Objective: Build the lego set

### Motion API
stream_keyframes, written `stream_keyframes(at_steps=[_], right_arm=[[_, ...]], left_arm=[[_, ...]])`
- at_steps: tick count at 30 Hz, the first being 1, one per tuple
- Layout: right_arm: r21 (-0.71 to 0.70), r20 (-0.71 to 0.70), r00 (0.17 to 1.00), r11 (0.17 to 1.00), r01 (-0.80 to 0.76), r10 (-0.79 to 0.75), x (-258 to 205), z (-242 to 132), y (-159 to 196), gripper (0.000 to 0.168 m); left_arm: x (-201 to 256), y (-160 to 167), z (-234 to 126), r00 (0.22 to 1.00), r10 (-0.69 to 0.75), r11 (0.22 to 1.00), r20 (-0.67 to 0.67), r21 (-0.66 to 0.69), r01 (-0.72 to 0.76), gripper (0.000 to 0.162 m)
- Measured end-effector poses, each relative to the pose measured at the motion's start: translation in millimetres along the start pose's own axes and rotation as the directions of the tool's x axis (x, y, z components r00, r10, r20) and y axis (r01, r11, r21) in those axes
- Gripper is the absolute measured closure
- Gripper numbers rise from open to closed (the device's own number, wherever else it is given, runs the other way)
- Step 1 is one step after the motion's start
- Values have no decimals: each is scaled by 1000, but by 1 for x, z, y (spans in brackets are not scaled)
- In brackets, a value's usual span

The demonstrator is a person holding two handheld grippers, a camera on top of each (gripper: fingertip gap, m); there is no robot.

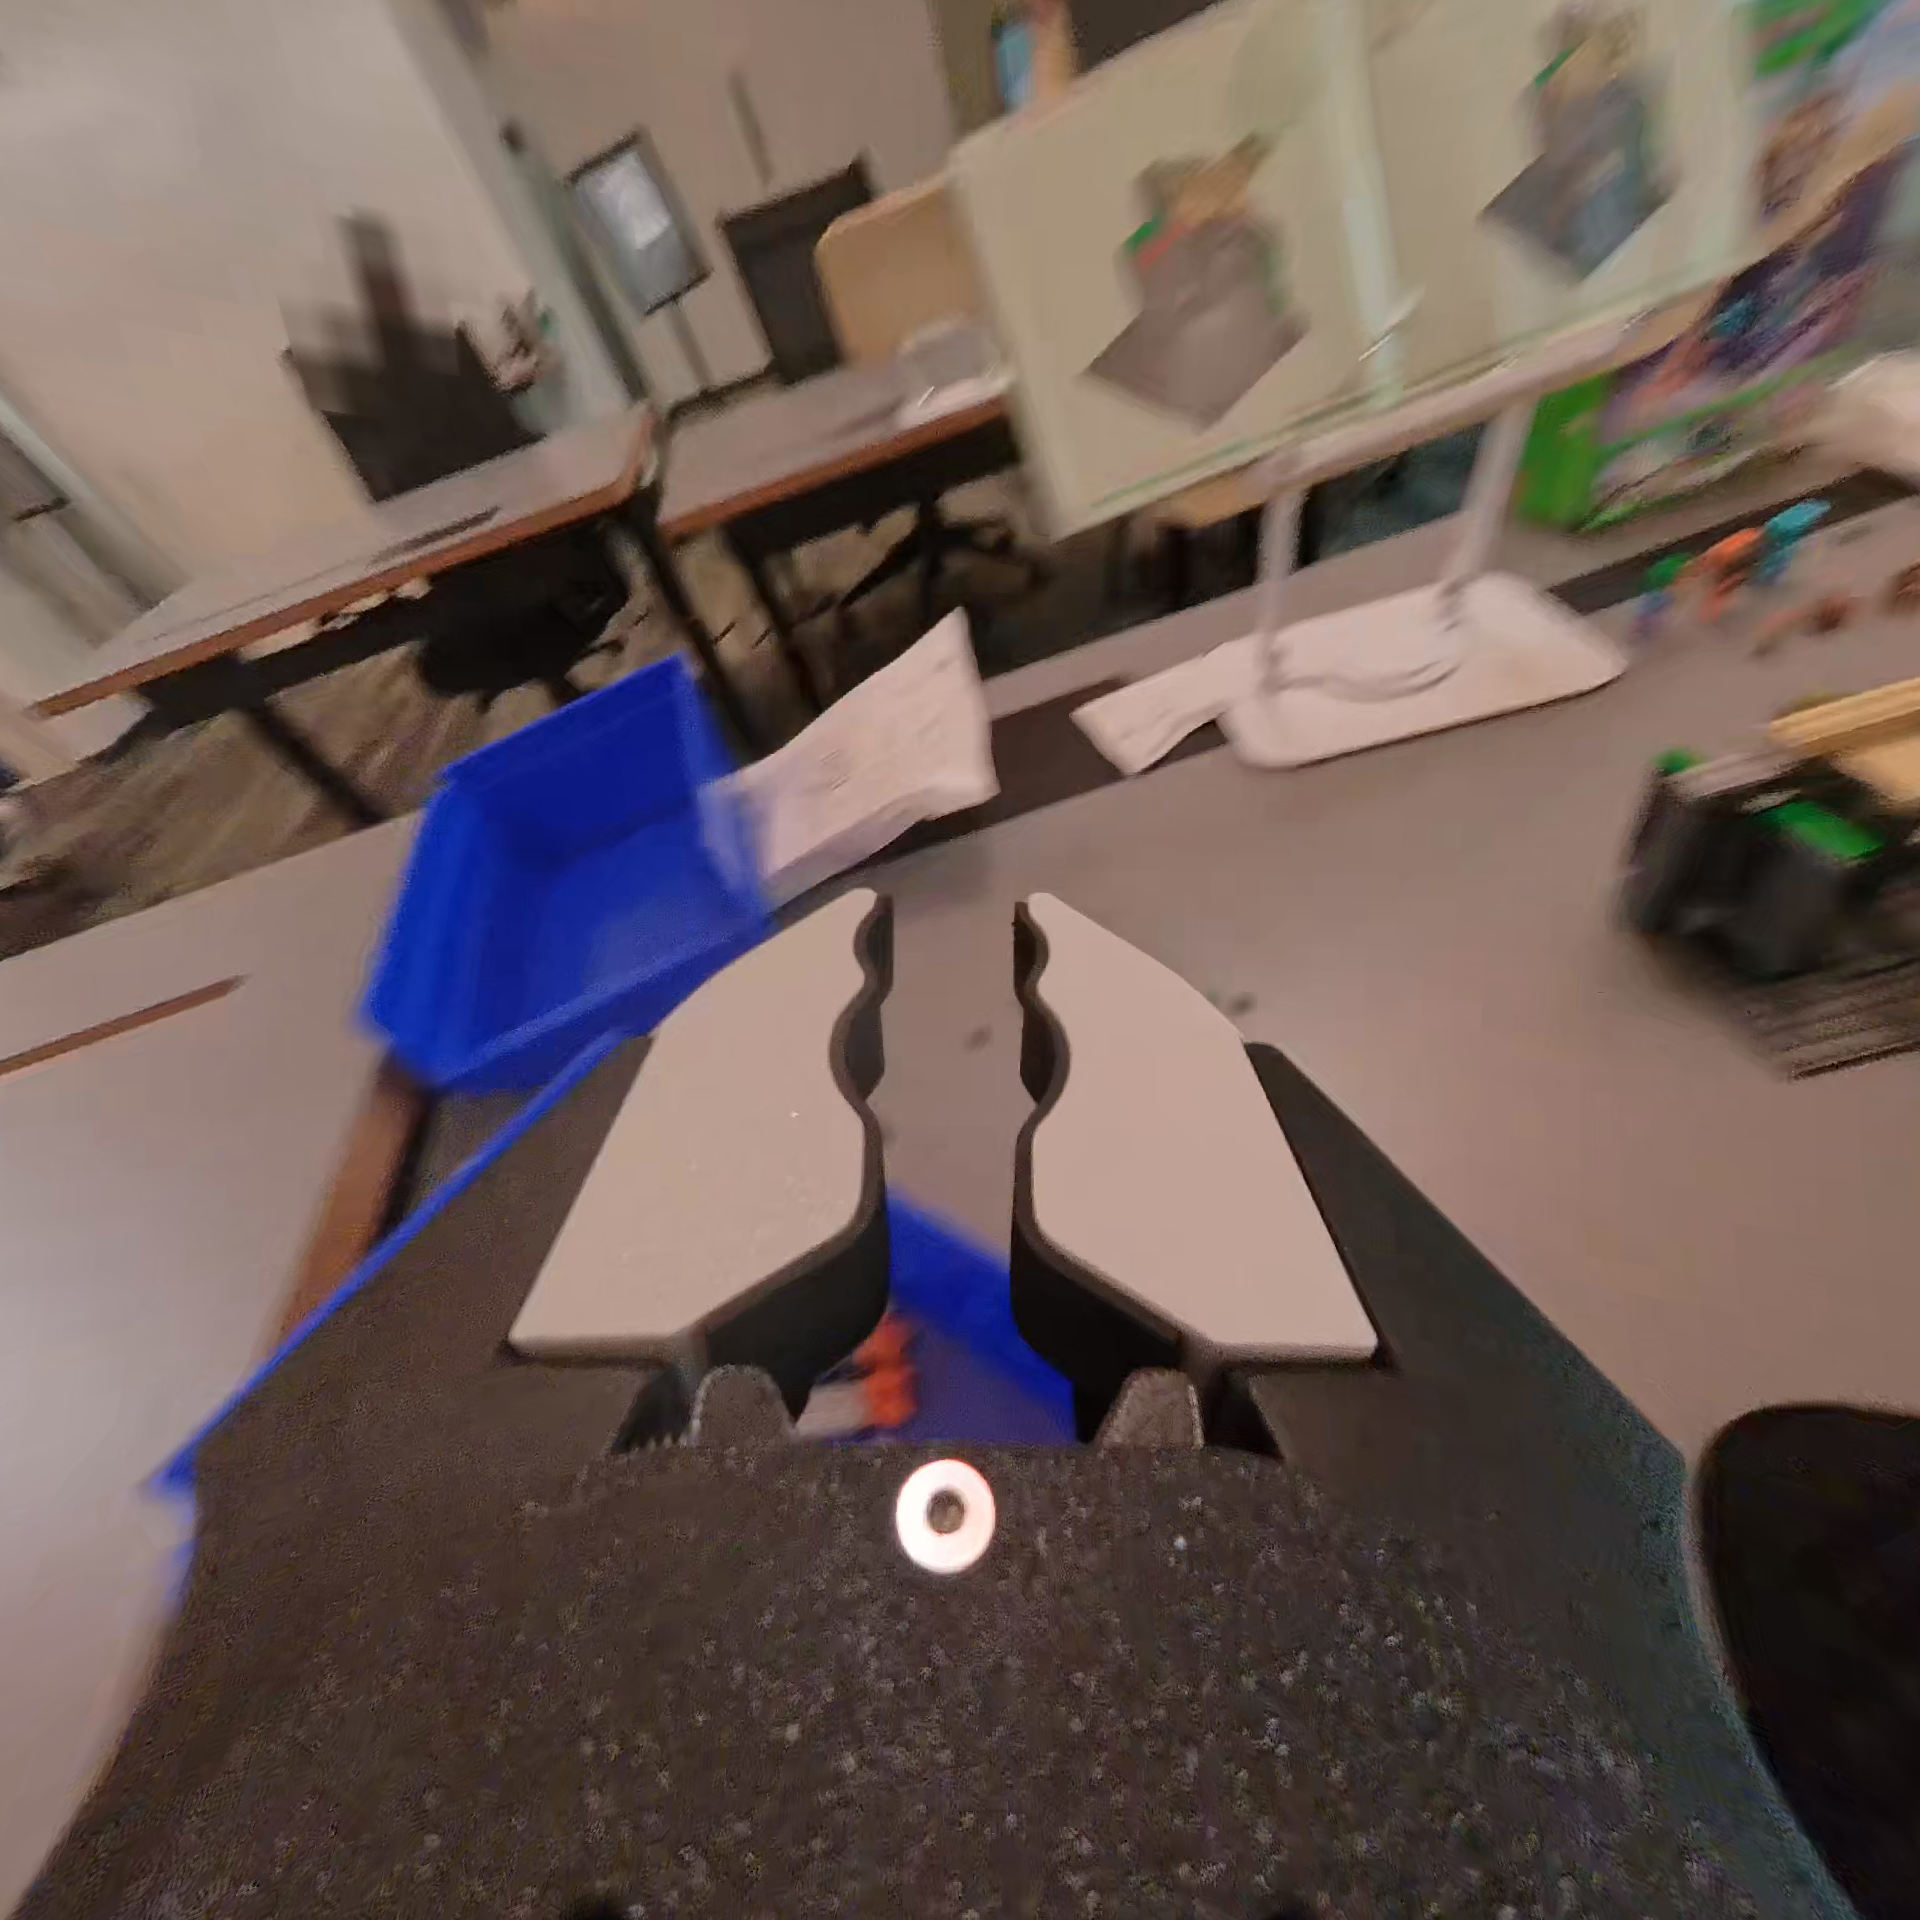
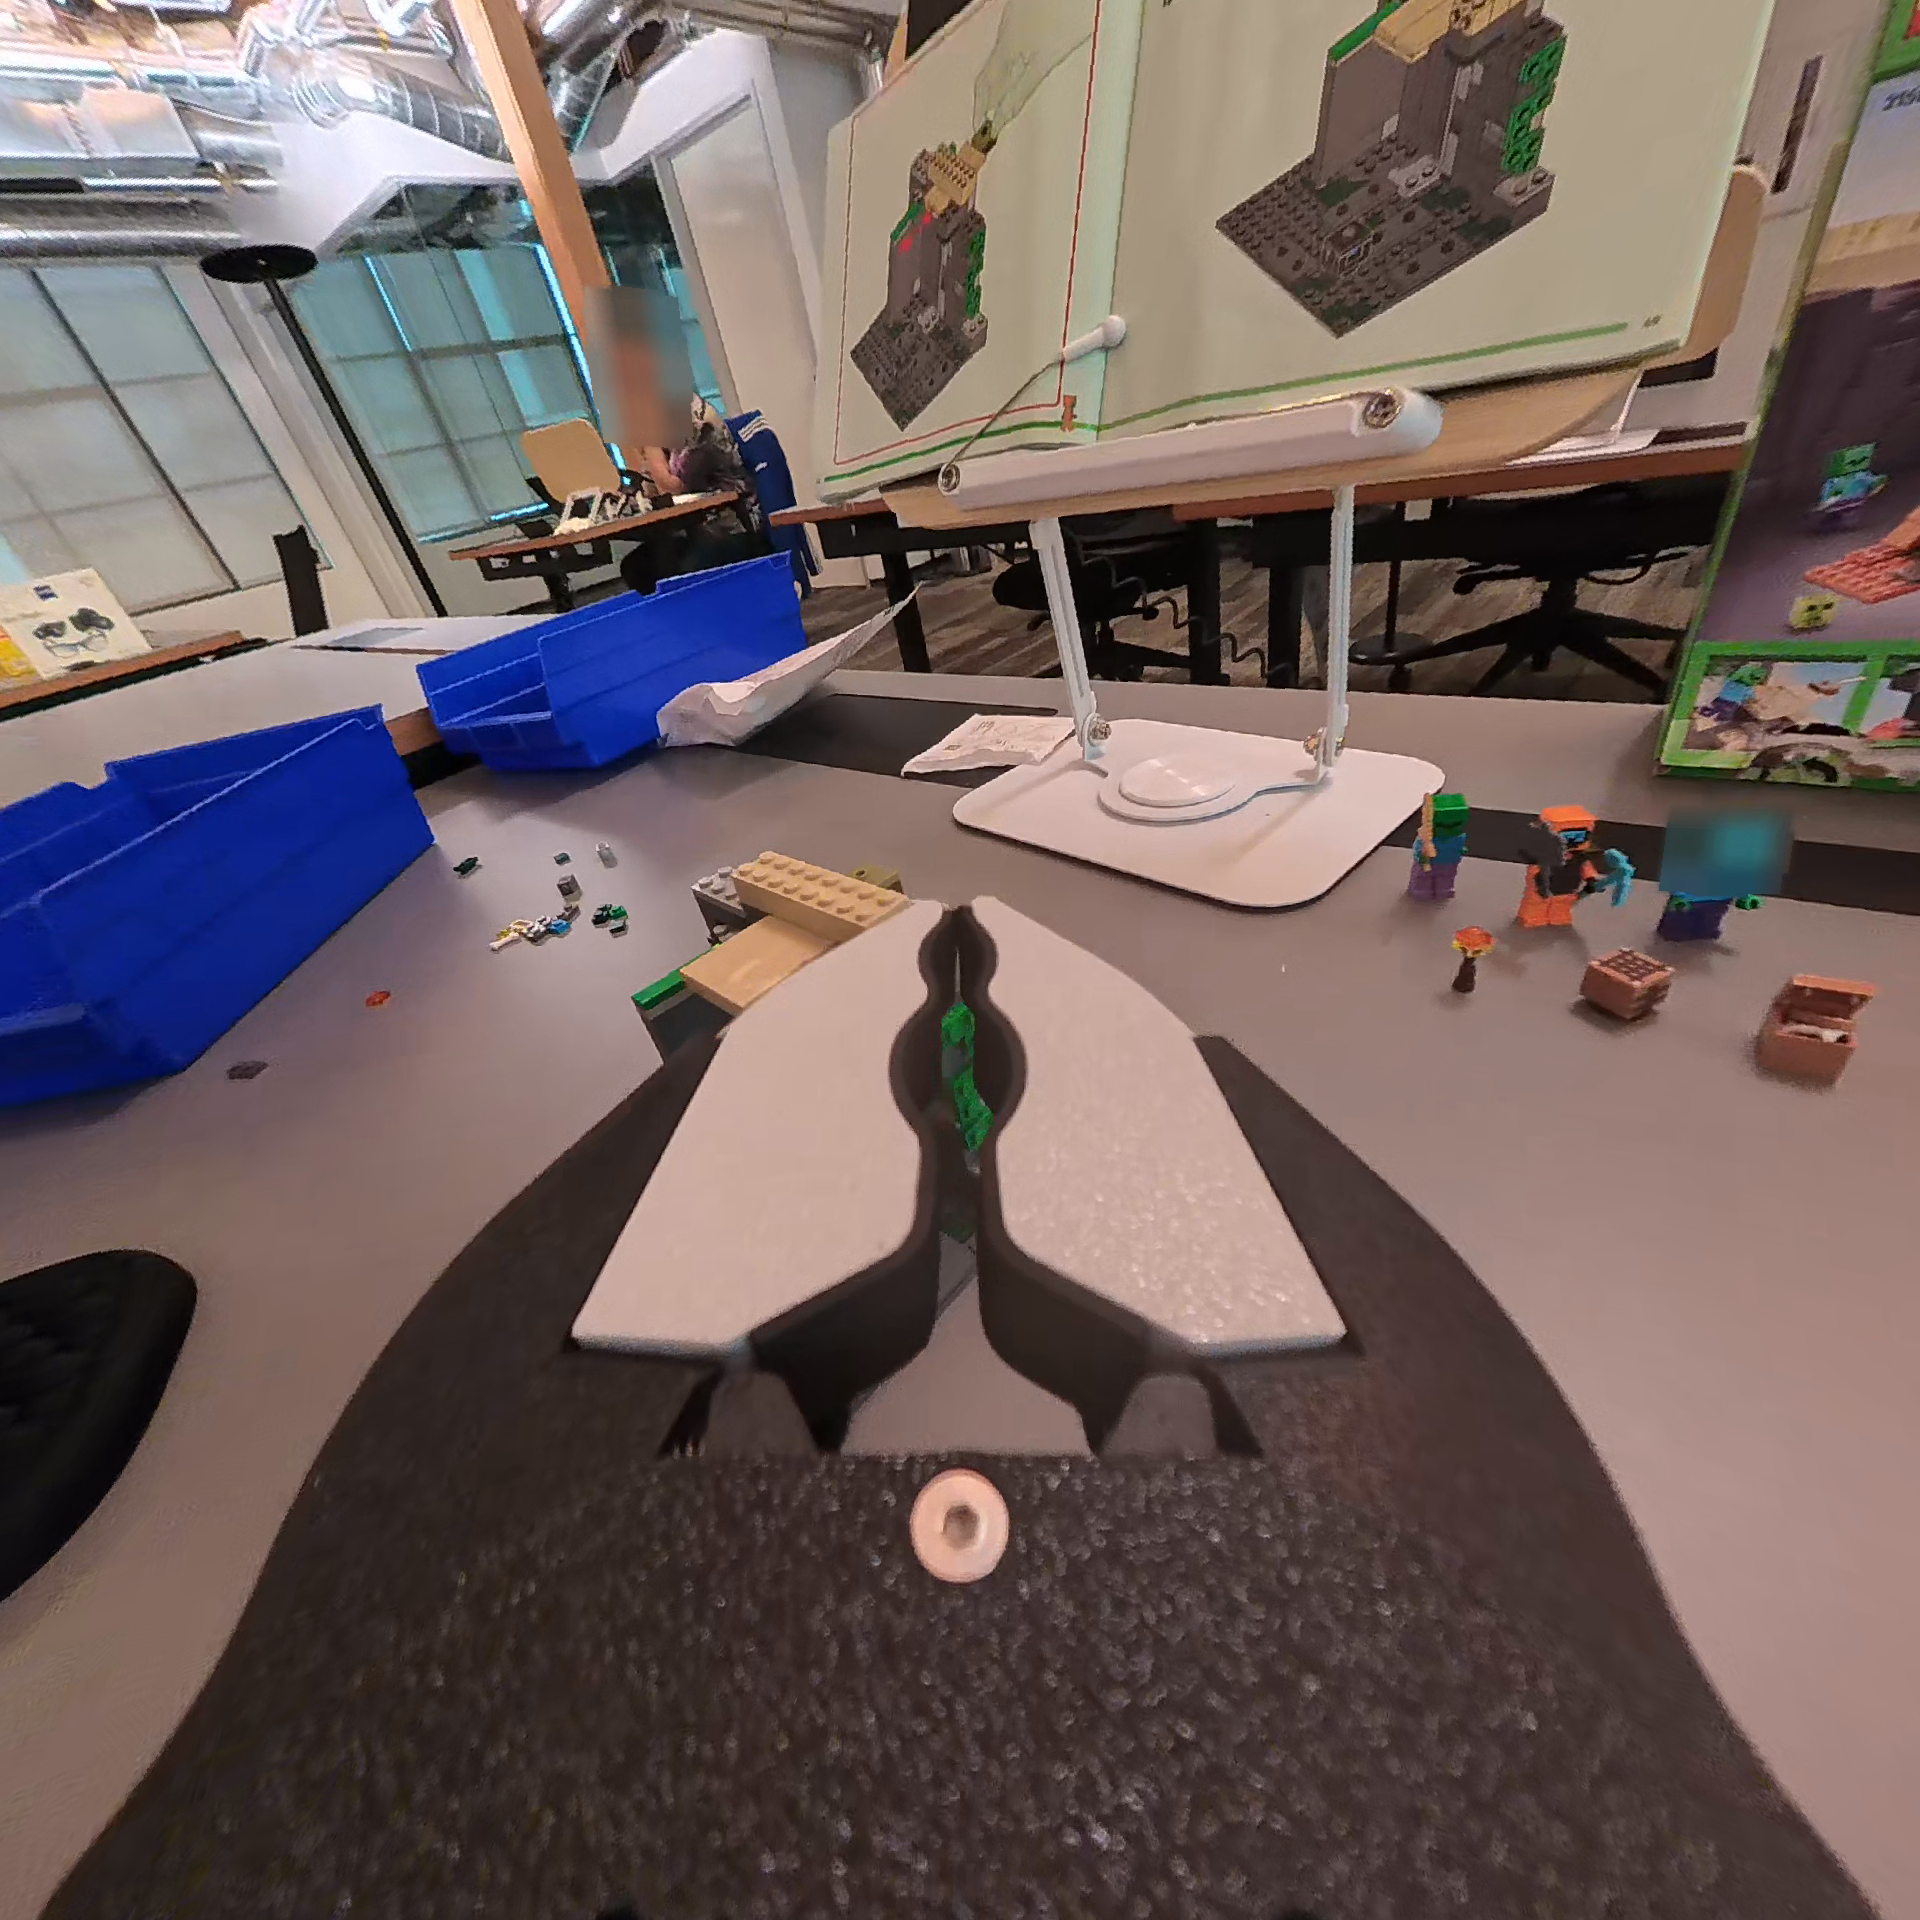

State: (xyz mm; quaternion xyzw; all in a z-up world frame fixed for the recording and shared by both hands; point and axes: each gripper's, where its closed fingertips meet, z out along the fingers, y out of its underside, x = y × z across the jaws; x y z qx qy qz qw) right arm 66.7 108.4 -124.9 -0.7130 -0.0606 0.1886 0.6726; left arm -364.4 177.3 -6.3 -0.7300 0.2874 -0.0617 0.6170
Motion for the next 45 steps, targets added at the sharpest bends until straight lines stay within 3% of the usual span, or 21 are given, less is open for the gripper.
stream_keyframes(at_steps=[3,8,14,22,29,32,35,41,45], right_arm=[[-28,11,1000,1000,-5,5,-2,3,8,168],[-52,31,999,998,19,-18,-6,6,16,168],[-74,51,997,995,64,-60,-13,10,24,168],[-74,44,995,993,88,-85,-10,9,26,168],[-75,57,998,996,43,-38,-7,9,27,168],[-80,63,998,996,24,-19,-7,10,28,168],[-86,64,998,996,16,-10,-7,10,30,168],[-92,83,997,996,2,6,-10,12,31,168],[-97,98,995,995,-2,11,-12,12,32,168]], left_arm=[[-69,22,-17,997,20,985,70,-173,-8,136],[-128,83,-15,998,46,892,40,-451,-23,135],[-128,173,18,988,18,692,-151,-712,-122,135],[-106,232,56,933,20,498,-360,-806,-322,137],[-103,259,63,900,22,398,-436,-822,-408,138],[-102,263,64,897,6,391,-442,-825,-409,149],[-109,262,58,902,6,356,-432,-842,-405,150],[-123,239,40,921,-91,421,-378,-853,-308,151],[-104,222,17,852,-238,451,-467,-830,-329,151]])
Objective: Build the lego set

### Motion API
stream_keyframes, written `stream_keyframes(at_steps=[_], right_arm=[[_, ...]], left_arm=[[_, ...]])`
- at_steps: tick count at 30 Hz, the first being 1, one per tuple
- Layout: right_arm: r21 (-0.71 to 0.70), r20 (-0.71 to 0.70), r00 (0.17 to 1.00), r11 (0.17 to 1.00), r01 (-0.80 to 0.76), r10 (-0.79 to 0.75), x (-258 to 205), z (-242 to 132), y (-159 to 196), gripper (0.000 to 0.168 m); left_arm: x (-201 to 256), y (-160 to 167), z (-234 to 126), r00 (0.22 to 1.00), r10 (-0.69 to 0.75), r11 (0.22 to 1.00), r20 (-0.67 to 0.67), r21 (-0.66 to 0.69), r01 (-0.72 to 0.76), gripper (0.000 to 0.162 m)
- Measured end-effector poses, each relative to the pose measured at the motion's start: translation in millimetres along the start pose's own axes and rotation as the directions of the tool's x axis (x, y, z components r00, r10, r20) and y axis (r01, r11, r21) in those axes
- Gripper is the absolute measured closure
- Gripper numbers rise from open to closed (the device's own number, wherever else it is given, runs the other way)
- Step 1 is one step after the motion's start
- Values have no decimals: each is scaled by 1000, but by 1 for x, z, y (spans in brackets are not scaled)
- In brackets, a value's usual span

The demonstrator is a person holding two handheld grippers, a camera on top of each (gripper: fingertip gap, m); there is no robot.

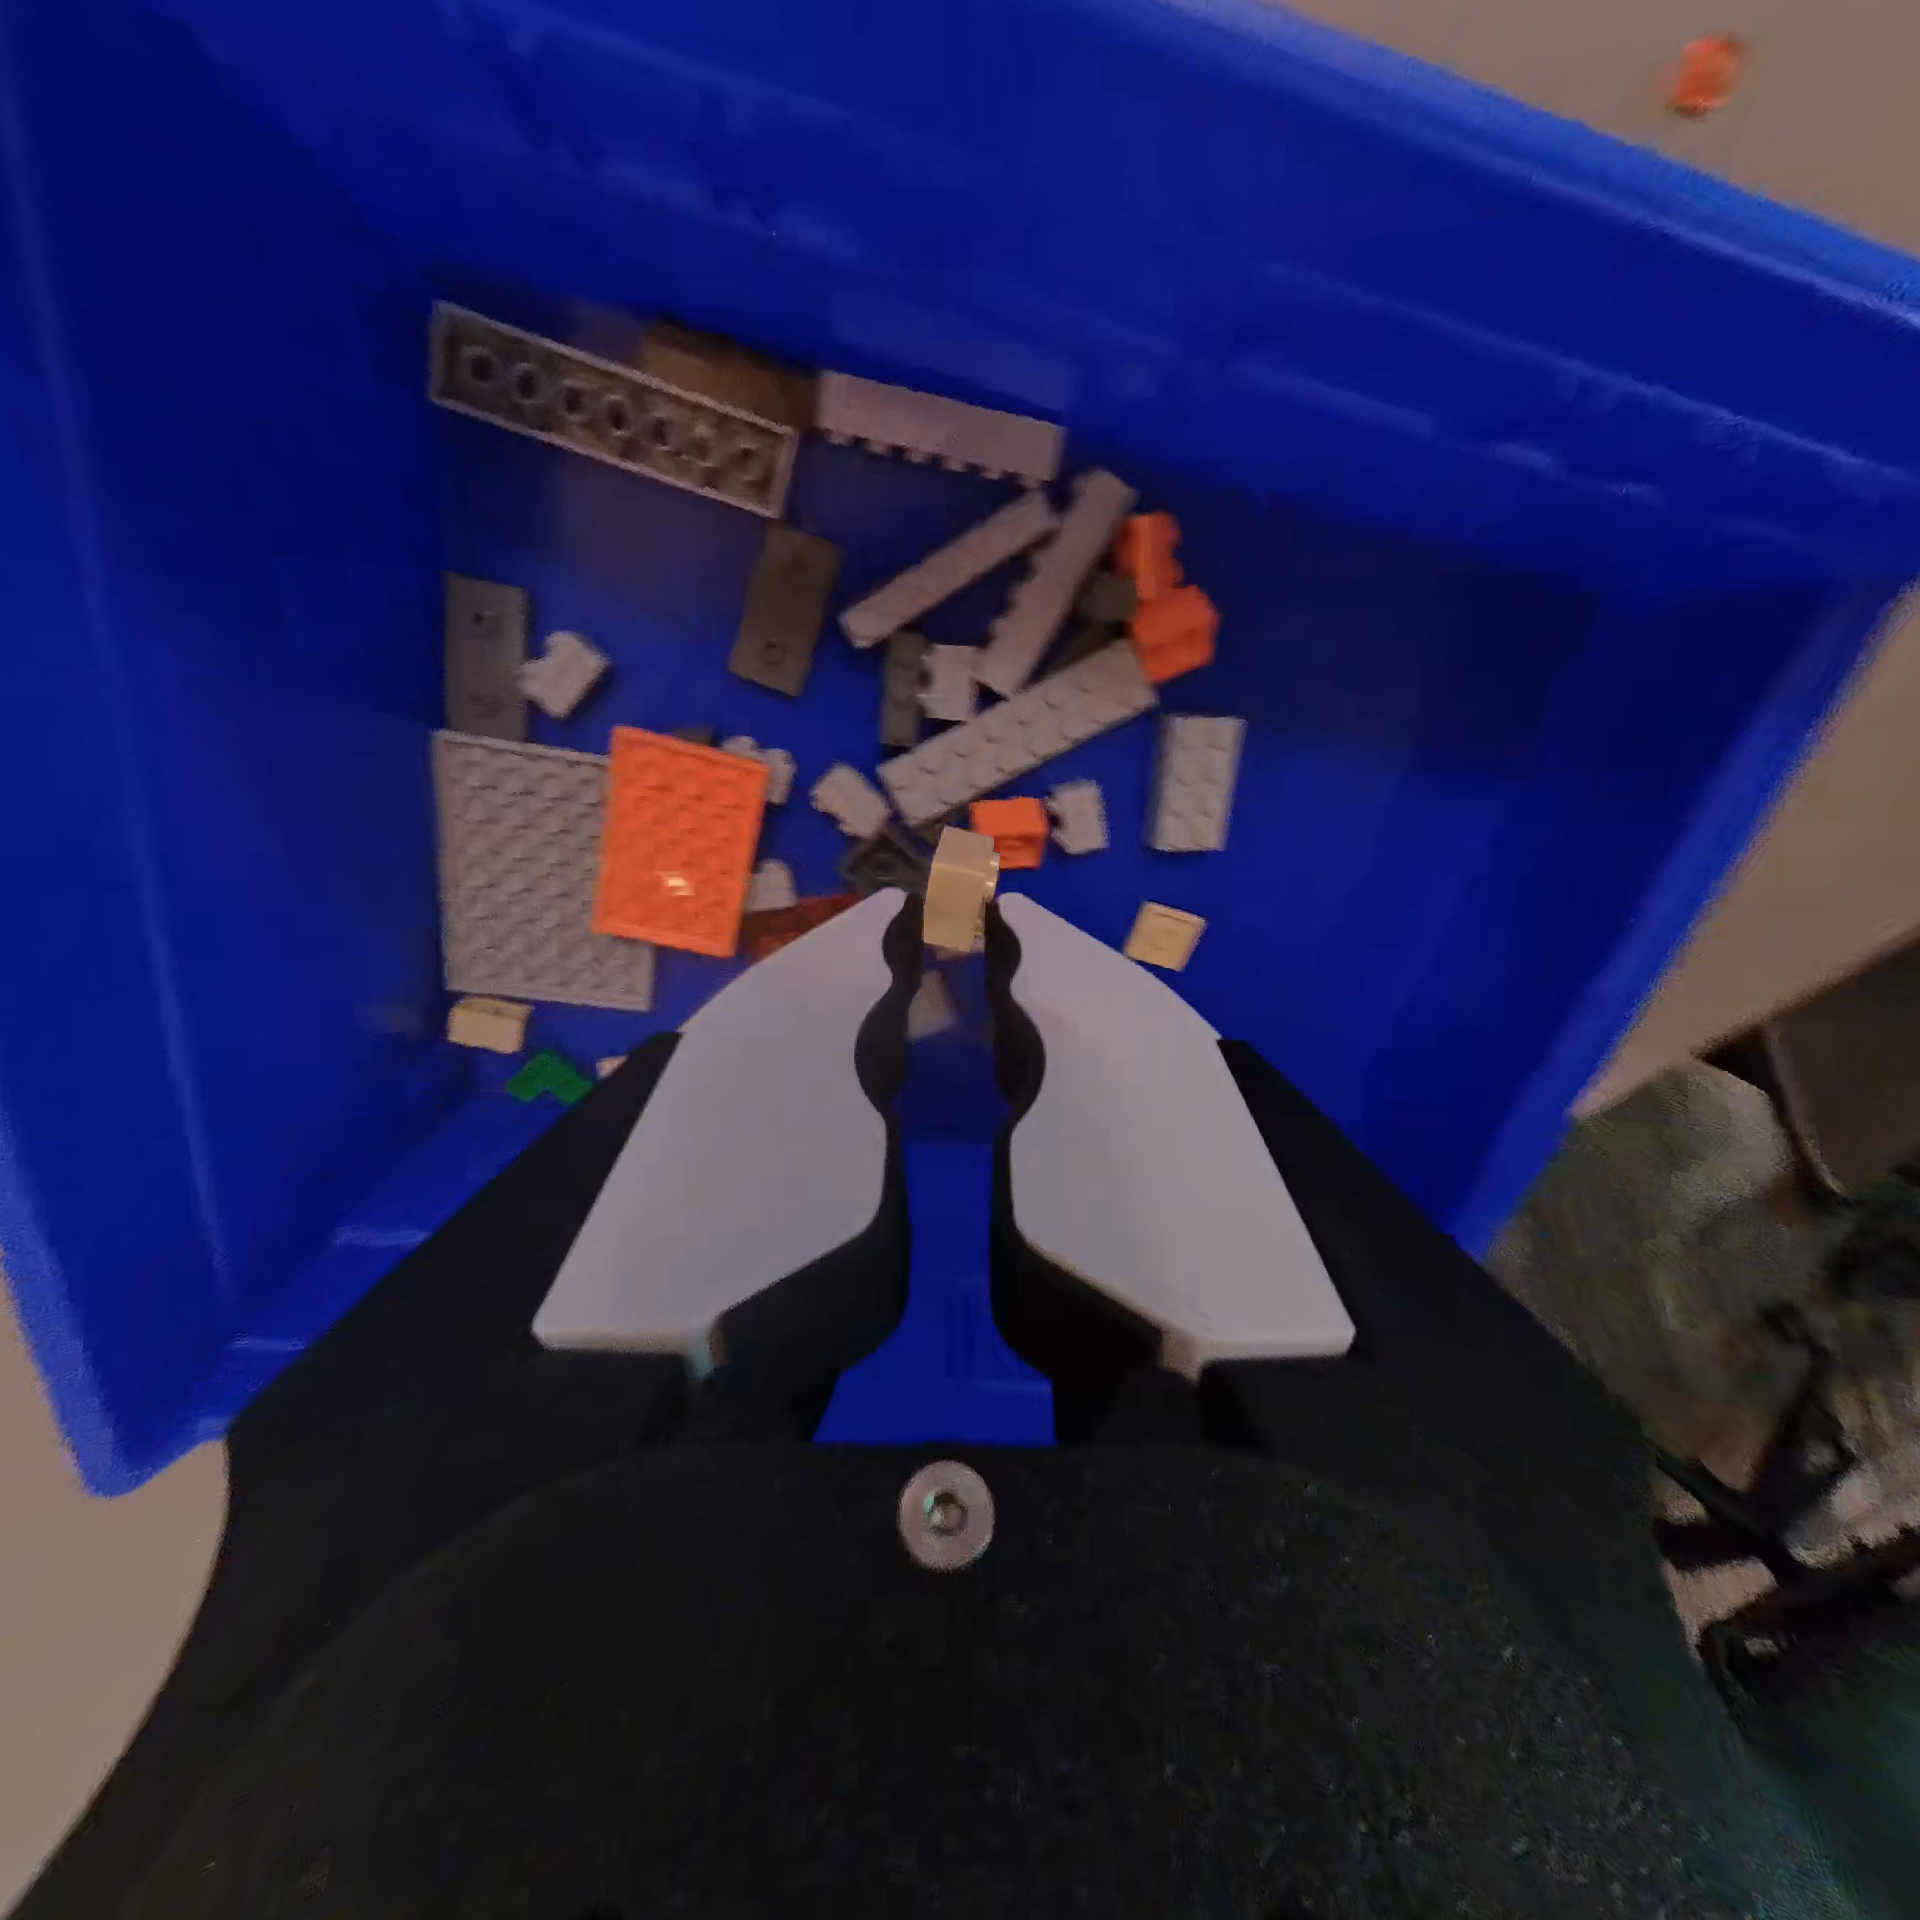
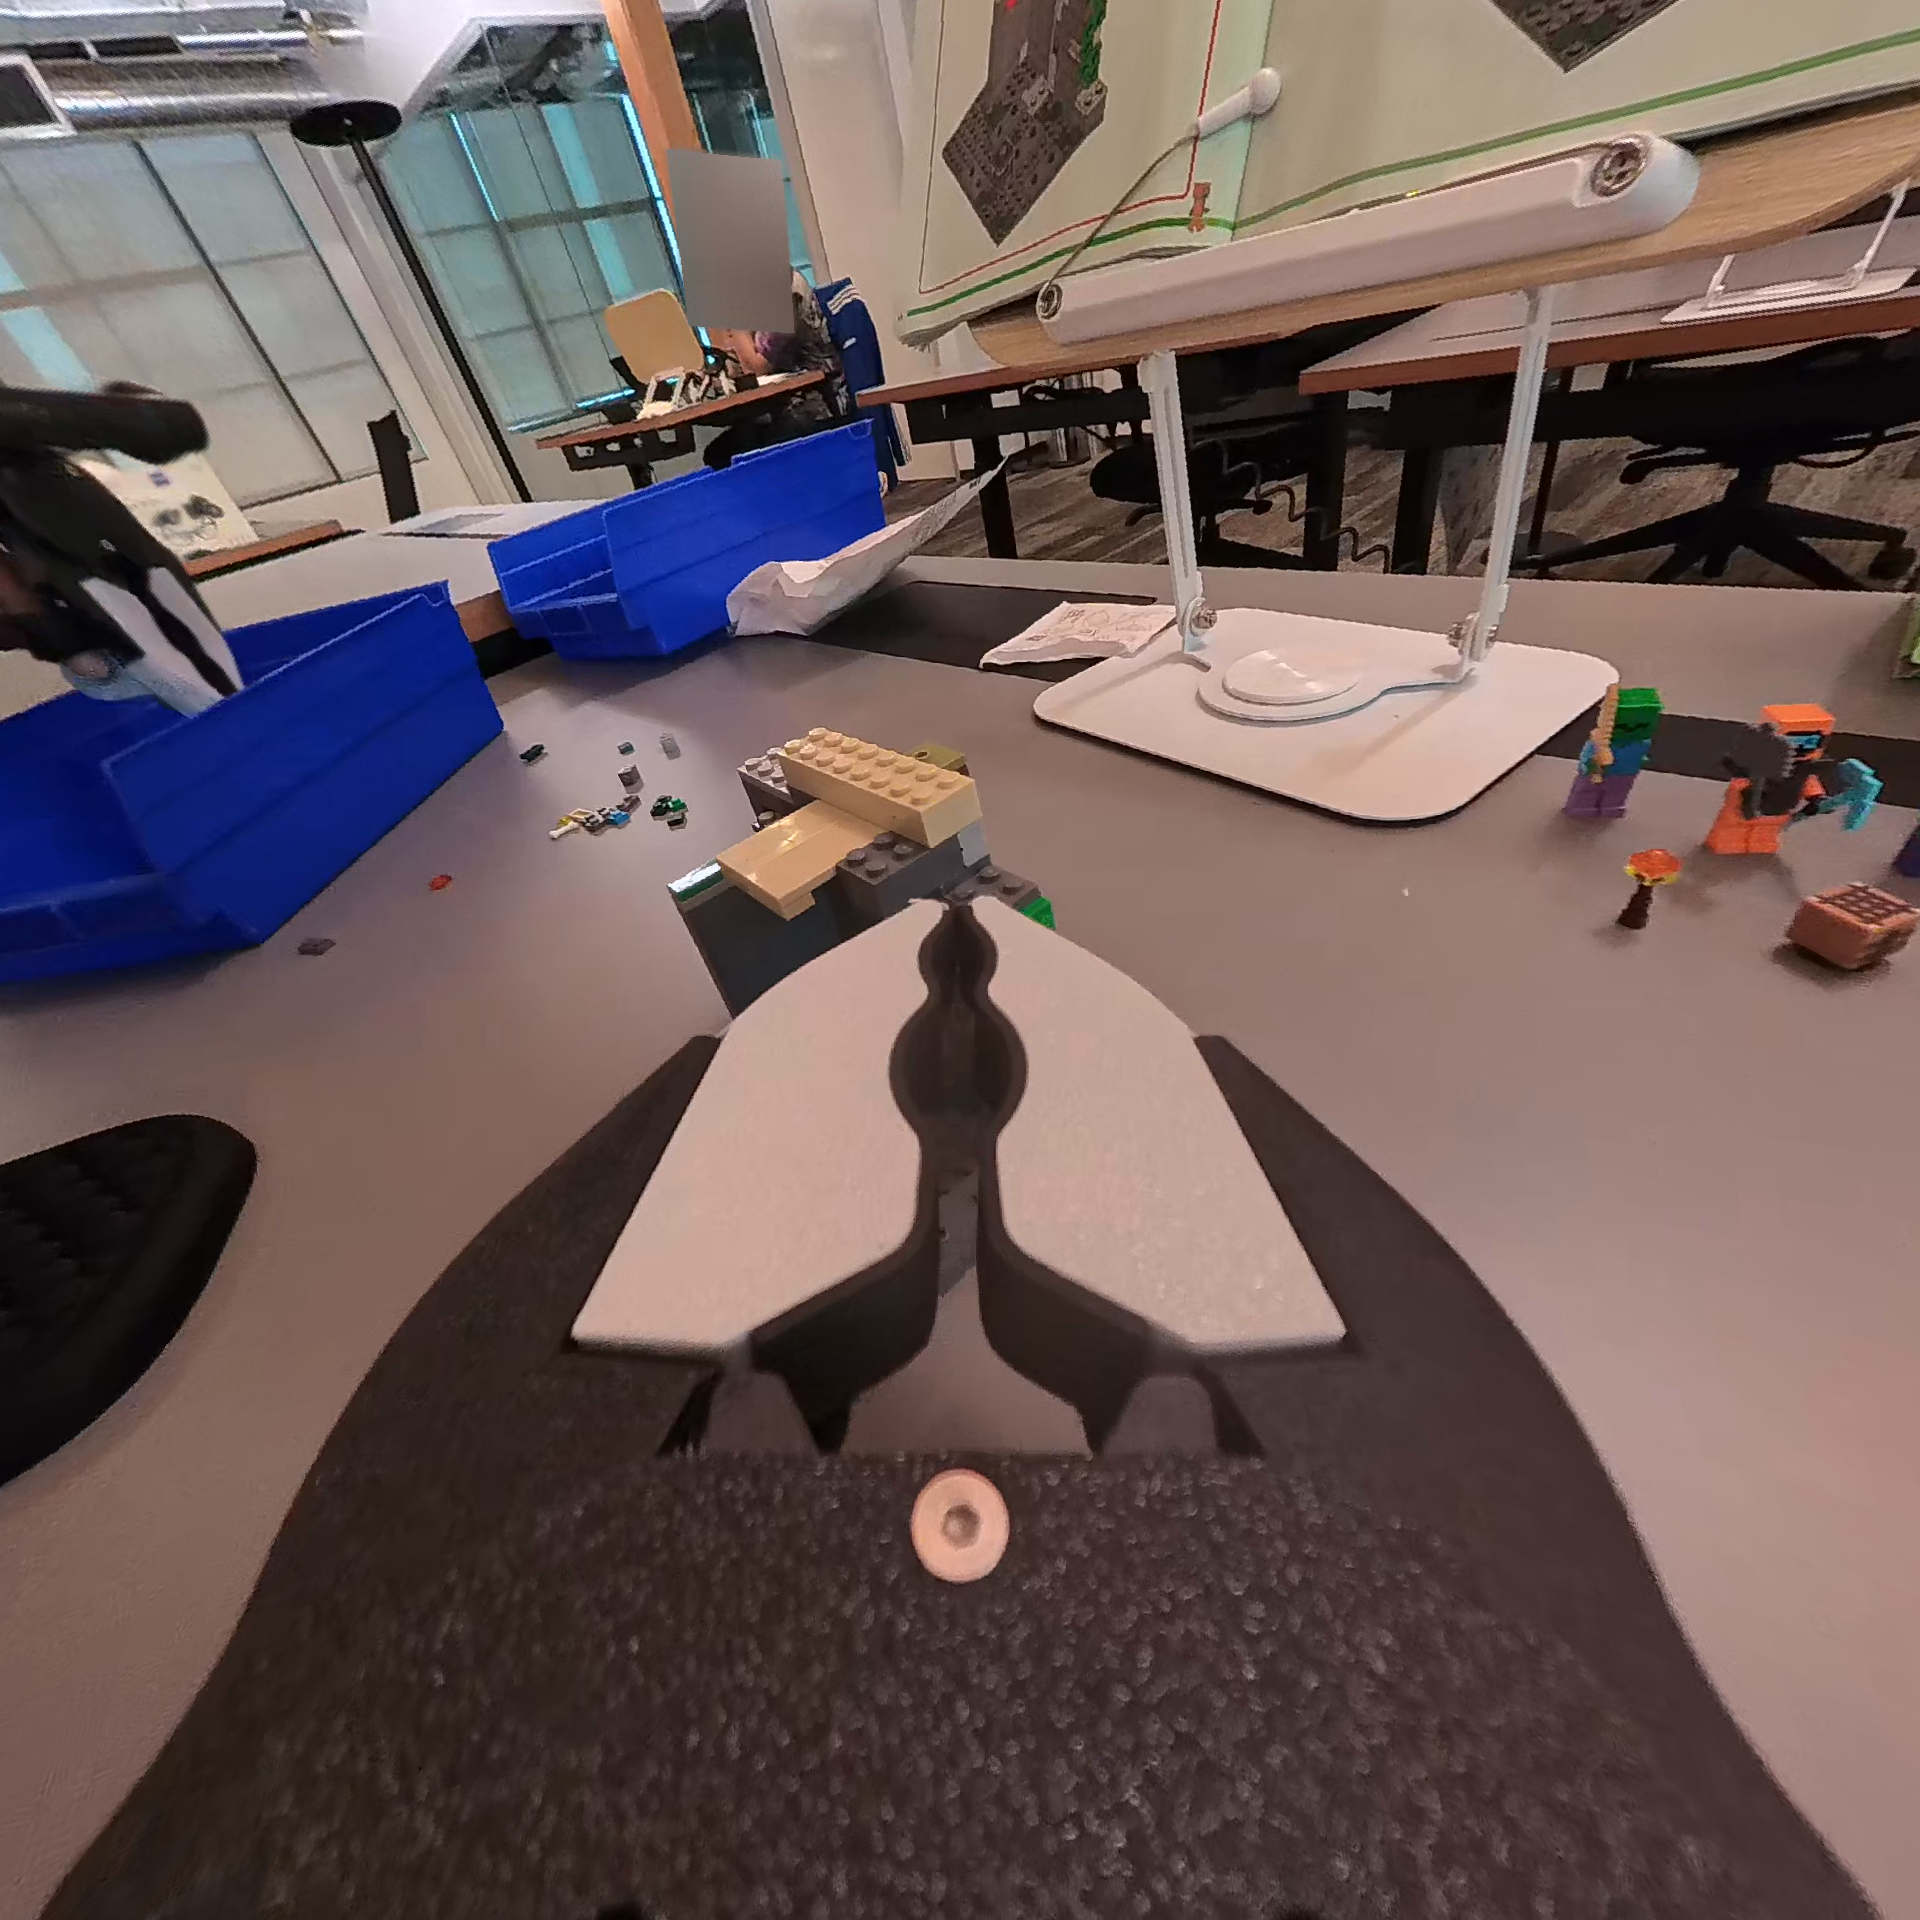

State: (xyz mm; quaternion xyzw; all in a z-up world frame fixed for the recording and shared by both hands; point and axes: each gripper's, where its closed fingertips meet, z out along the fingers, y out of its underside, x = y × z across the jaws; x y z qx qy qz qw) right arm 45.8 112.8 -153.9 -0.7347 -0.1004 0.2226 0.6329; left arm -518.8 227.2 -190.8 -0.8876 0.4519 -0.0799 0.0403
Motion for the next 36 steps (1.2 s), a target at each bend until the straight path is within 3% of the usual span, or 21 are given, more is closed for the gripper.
stream_keyframes(at_steps=[3,12,17,22,25,28,36], right_arm=[[-4,8,1000,1000,1,-1,-2,1,1,168],[-8,21,1000,1000,-1,1,-3,1,1,168],[-6,28,1000,1000,-4,4,-4,0,0,168],[-9,40,999,1000,-13,13,-6,0,1,168],[-14,47,999,1000,-13,13,-7,1,2,168],[-21,53,999,1000,-12,13,-8,2,3,168],[-30,64,998,1000,1,1,-10,2,5,168]], left_arm=[[26,4,-4,990,36,999,-133,-9,-38,150],[55,-7,17,974,138,989,-181,-35,-147,148],[64,-13,22,967,166,985,-193,-22,-173,136],[16,-22,11,993,113,993,39,31,-114,138],[-25,-14,6,970,88,996,226,-7,-89,137],[-51,-10,8,939,96,995,330,-36,-89,135],[-64,-4,30,942,144,982,304,-161,-98,124]])
